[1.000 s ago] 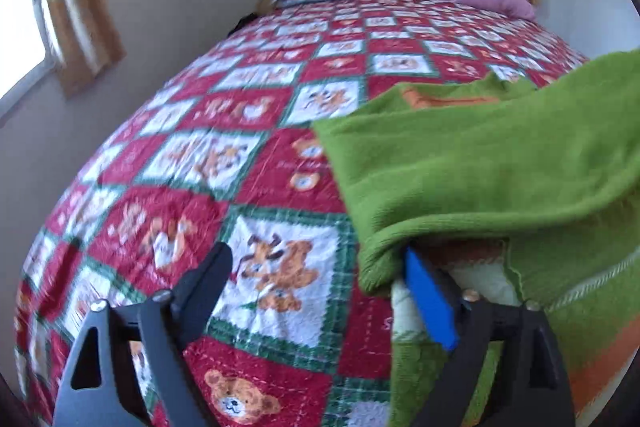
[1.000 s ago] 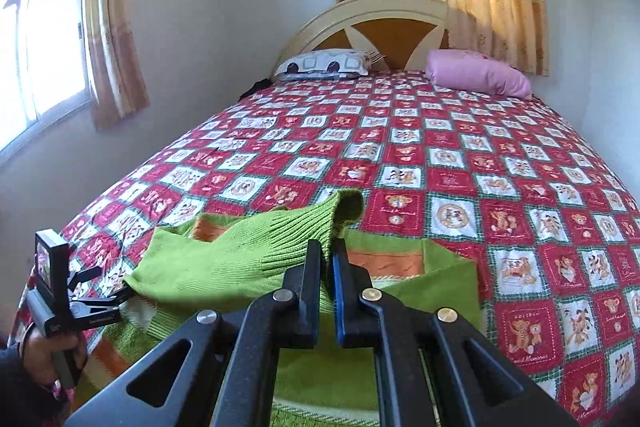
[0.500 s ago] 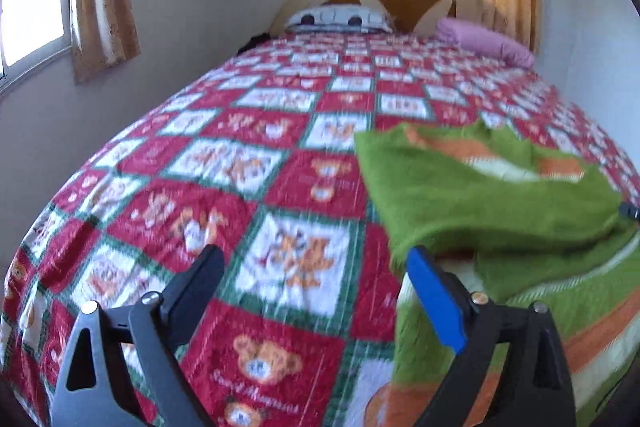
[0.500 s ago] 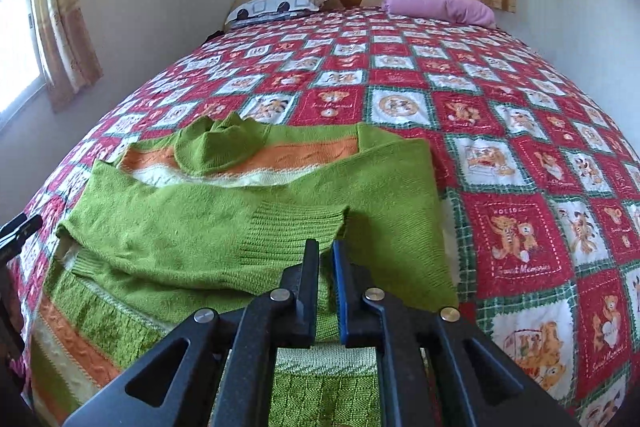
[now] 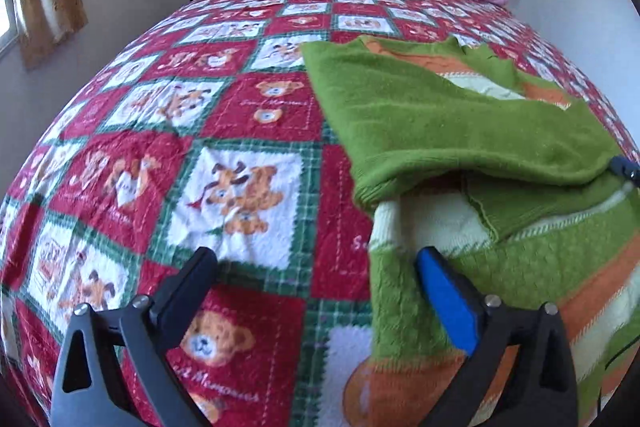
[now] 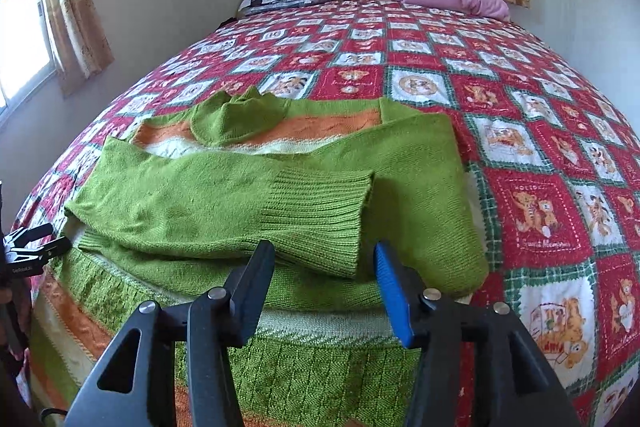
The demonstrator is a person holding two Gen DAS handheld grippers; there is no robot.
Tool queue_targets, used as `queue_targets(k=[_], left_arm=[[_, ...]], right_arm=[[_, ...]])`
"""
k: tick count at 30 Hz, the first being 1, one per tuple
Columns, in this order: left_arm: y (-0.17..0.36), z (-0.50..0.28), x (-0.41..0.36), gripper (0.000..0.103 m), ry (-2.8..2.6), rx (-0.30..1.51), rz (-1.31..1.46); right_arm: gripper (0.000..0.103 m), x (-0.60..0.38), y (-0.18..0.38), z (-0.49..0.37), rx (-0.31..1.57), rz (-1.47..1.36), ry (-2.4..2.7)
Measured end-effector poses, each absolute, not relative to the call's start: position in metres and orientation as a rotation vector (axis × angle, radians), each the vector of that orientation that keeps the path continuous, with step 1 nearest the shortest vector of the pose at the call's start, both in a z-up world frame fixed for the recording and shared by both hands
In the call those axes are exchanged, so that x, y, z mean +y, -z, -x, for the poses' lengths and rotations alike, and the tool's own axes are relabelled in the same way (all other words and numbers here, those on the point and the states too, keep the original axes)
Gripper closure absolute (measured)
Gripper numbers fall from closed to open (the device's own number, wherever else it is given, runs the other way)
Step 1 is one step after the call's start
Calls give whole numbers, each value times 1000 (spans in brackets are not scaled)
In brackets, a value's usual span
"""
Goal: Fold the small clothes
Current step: 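Press the folded side edge flat with the left tool and release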
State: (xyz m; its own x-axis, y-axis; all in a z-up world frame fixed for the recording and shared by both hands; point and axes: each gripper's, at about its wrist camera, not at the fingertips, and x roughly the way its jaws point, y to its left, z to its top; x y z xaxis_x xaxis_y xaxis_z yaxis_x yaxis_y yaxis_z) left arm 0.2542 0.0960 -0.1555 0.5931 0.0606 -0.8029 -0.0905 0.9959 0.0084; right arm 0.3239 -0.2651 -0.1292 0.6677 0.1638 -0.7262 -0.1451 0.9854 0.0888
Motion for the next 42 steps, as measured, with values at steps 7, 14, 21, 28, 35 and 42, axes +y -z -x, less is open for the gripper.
queue_targets(k=[7,14,21,28,35,42], left_arm=[[112,-254,96,2,-94,710,72],[127,-264,67,24,44,751,-133],[136,-267,88,62,94,778,-51],[141,-274,81,89,129,804,-78],[140,-255,74,94,17,768,-270],[159,-252,71,93,24,817,-358]], right_arm=[[51,-257,113,-310,783,-2,-191],[51,-253,116,-301,784,2,-211],[50,-248,124,-302,799,-1,-220],[51,-251,124,-298,788,-10,-215],[51,-254,126,-296,795,-13,-209],[51,-255,117,-294,782,-13,-202]])
